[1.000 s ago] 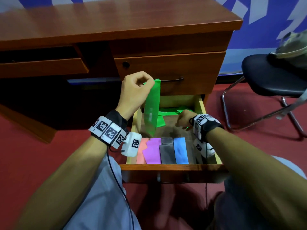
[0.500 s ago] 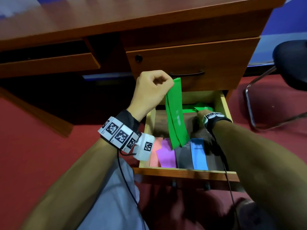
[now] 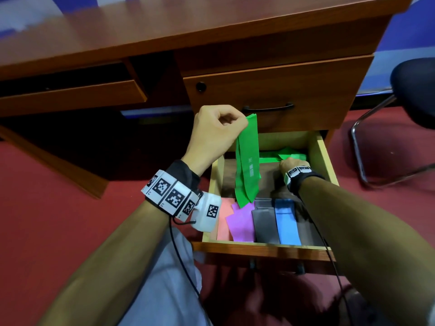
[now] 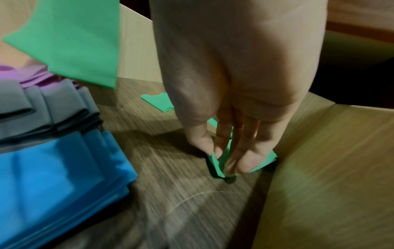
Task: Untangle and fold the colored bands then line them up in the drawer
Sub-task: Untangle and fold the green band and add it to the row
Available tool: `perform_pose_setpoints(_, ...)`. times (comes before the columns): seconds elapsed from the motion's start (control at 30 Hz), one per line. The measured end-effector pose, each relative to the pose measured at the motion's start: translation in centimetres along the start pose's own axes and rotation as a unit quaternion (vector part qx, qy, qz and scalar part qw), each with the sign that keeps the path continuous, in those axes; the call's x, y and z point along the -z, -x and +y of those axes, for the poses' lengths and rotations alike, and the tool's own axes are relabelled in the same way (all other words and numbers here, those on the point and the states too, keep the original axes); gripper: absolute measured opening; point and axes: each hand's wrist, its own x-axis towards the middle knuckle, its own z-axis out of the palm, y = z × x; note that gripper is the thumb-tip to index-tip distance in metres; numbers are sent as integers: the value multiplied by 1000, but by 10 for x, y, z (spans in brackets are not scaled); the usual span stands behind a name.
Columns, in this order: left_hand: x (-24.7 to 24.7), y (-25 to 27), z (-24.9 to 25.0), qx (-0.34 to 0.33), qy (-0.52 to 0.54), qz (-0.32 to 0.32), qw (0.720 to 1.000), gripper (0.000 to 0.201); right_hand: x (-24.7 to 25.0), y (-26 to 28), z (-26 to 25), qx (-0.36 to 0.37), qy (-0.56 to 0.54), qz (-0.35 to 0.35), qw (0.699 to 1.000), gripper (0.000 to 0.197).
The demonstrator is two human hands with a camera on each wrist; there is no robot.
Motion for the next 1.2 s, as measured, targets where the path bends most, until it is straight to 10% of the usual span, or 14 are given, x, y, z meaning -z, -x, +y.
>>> perform_pose_setpoints(0.17, -2, -1, -5, 15, 2, 2, 1000, 15, 14, 3, 11, -71, -159, 30, 984, 30)
perform_pose_setpoints(0.43, -3, 2, -9, 83, 31, 29, 996, 16, 70, 32, 29, -127, -468, 91, 870, 40)
perform_pose_setpoints(0.8, -13, 3, -10, 198, 132, 9, 971, 11, 121, 113, 14, 11, -859, 14, 511, 21)
perform_pose_setpoints(1.2, -18, 4, -3, 239, 172, -38, 955, 17, 121, 125, 9, 91, -808, -24, 581, 5)
